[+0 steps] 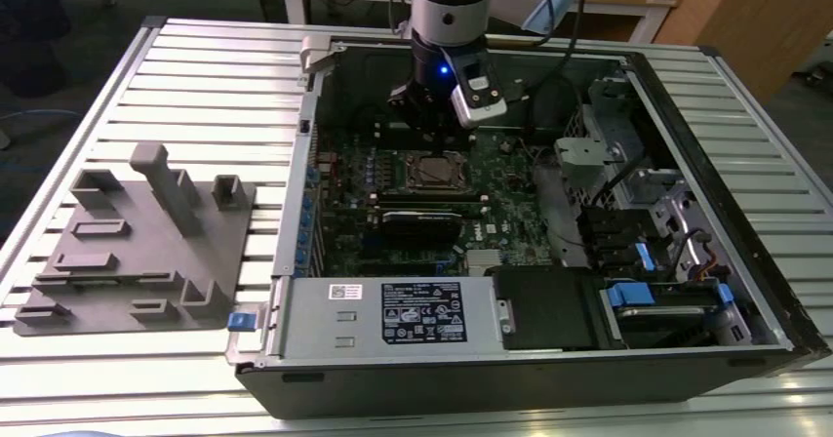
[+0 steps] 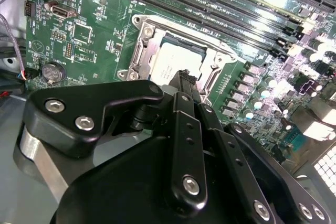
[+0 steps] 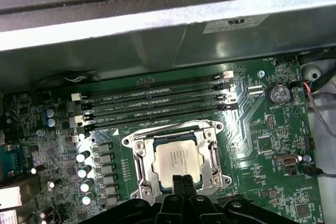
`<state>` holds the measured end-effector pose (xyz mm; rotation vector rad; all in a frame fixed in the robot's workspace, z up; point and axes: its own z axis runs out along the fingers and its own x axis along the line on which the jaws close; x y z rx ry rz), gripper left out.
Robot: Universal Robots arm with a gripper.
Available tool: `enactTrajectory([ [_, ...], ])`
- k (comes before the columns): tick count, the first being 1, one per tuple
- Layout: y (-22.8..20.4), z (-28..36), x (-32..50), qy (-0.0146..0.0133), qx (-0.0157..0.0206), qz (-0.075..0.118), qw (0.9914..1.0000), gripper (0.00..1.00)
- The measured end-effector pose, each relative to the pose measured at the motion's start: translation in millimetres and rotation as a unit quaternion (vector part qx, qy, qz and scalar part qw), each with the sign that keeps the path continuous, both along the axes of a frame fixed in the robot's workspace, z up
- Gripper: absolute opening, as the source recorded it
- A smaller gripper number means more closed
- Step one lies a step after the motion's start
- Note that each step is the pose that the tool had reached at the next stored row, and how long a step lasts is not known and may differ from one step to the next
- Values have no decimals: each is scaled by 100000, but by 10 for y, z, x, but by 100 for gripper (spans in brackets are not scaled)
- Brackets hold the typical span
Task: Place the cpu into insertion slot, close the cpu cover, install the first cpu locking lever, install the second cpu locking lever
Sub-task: 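Install the second cpu locking lever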
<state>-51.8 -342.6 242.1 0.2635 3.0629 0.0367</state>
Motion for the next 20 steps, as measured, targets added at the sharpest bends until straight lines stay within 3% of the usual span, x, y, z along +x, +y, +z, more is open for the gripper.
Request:
enactTrajectory([
  [20, -168, -4, -6, 0, 1, -2, 100000, 11],
])
